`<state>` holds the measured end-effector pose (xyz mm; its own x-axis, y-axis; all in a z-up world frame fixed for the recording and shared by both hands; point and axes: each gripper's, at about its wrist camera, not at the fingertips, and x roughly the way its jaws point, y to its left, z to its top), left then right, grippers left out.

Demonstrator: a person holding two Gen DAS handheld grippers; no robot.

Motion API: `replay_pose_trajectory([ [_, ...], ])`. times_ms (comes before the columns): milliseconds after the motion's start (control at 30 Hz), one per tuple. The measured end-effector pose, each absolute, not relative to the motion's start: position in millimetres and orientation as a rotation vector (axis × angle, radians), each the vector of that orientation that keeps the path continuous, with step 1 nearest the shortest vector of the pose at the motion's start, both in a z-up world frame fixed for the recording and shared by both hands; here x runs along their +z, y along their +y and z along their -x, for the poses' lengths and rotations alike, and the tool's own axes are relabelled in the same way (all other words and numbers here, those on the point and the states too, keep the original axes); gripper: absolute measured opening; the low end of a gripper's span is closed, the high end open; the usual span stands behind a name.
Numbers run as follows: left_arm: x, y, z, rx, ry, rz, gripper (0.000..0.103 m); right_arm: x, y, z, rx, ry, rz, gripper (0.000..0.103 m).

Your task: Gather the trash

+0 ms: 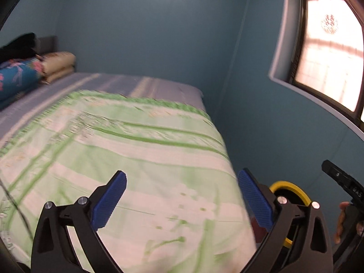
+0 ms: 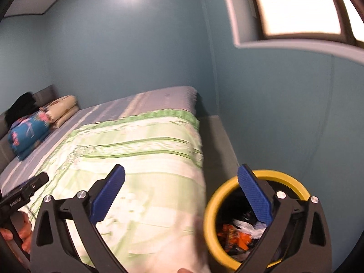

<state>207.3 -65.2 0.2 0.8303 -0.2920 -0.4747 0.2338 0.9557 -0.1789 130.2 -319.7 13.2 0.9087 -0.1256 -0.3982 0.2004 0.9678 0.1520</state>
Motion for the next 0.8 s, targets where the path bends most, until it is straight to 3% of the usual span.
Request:
replay_pose_trajectory([
  [367,43.2,3.5,-136.2,-0.139,0.361,0.108,0.095,46.9,-242.7,-108.1,-0.059,0.284,-0.167,0.095],
  [800,61.1,21.9,-66.7,-0.123,0.252,0.118,0.095,65.7,-188.1,-40.7,-0.116,0.159,-0.126,0.095],
])
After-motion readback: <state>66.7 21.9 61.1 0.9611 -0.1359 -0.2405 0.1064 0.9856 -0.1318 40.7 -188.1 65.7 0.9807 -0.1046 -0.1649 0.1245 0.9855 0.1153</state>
